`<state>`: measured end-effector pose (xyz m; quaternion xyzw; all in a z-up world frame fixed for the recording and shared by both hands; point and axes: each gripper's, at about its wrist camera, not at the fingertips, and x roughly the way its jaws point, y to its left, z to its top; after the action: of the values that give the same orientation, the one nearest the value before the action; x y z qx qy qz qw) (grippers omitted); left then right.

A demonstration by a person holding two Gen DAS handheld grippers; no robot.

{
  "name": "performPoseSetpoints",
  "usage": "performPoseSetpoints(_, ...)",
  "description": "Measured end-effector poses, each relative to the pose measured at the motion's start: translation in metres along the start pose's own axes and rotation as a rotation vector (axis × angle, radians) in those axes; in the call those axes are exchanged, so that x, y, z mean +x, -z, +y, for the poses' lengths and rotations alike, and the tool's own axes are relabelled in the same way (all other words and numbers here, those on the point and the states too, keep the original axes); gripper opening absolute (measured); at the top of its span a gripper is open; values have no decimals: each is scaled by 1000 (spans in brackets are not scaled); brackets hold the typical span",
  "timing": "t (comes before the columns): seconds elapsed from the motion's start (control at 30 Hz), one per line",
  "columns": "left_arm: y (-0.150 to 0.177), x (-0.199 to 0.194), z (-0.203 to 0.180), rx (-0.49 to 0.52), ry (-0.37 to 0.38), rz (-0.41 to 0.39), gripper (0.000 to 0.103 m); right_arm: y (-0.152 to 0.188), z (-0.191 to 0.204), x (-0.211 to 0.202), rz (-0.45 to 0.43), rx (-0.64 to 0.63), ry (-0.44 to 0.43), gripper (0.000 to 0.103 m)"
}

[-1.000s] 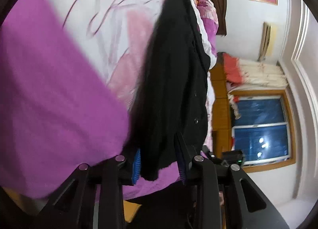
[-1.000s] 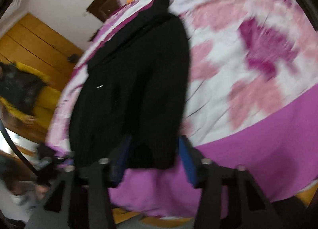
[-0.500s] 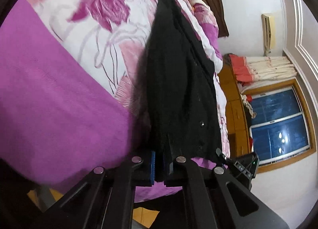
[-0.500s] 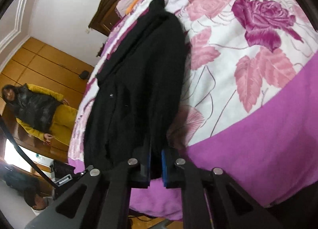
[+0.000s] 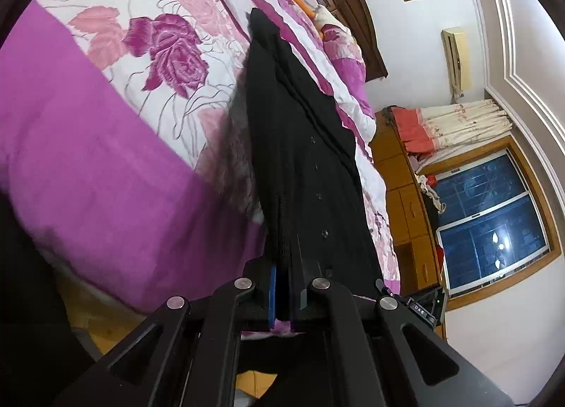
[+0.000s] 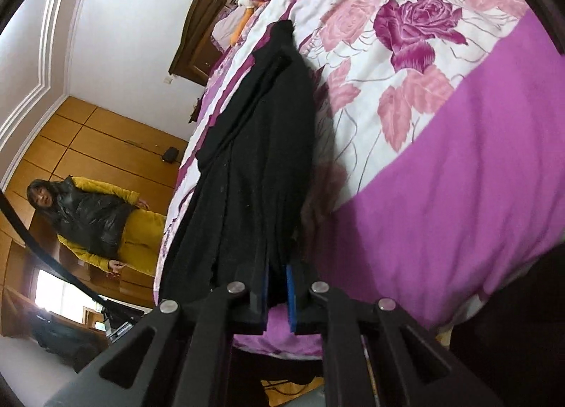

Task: Fold small clothes
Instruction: 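Lift the folded cardigan with both grippers and fold it lengthwise in half, then lower the held black cardigan onto the quilt with both grippers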

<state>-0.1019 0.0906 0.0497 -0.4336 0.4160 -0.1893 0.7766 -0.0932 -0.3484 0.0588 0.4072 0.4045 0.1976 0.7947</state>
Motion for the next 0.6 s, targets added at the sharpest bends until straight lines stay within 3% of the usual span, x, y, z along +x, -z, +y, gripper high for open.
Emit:
performPoseSetpoints(0.3,14,-18,21,-30,-43,11,0,12,3,-8,-9,-13,40,7)
performPoseSetpoints(0.43,14,-16,24,-33,-45,21,0,14,4,5,-12,-56,105,6)
performPoseSetpoints(0.6,11,-11,8,59,-116,16,0,9,5,5,-20,-76,85,6)
